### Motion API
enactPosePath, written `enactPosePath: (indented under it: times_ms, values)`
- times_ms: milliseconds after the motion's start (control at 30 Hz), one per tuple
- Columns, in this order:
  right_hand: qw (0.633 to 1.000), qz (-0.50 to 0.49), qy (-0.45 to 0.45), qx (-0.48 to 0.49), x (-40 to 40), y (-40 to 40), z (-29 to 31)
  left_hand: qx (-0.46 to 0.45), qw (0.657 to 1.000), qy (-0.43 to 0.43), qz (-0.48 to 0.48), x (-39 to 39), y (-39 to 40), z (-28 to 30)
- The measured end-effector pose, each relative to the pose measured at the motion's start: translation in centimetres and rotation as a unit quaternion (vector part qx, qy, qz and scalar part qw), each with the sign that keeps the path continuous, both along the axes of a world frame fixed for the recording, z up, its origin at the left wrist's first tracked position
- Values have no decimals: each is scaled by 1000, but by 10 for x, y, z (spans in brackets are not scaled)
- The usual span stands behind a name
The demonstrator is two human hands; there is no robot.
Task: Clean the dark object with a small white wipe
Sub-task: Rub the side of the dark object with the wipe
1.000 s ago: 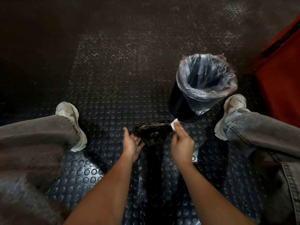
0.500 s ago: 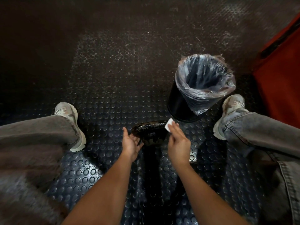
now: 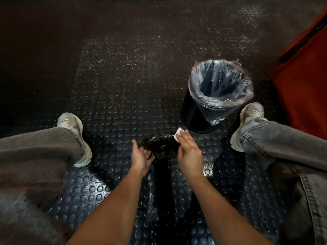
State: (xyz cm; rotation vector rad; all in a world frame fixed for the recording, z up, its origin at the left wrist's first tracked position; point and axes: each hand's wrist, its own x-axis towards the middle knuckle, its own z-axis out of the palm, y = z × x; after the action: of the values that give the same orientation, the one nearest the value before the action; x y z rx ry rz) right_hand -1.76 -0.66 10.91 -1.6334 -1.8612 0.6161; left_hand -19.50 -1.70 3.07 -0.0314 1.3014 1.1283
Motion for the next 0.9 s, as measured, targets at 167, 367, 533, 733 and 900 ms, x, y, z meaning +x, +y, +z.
enactPosePath:
  times_ms: [167, 367, 533, 733, 900]
  values:
    - [973, -178, 89, -113, 11, 7, -3, -3, 1000, 0, -4, 0, 0, 2]
    - [991, -97, 58, -77, -2, 33, 10, -2, 1000, 1, -5, 0, 0, 2]
    - [1000, 1, 8, -9, -5, 10, 4, -5, 1000, 5, 2, 1, 0, 2]
    - [972, -184, 87, -119, 11, 12, -3, -13, 1000, 4, 0, 4, 0, 5]
    - [980, -130, 80, -124, 5, 39, 15, -10, 1000, -2, 4, 1, 0, 4]
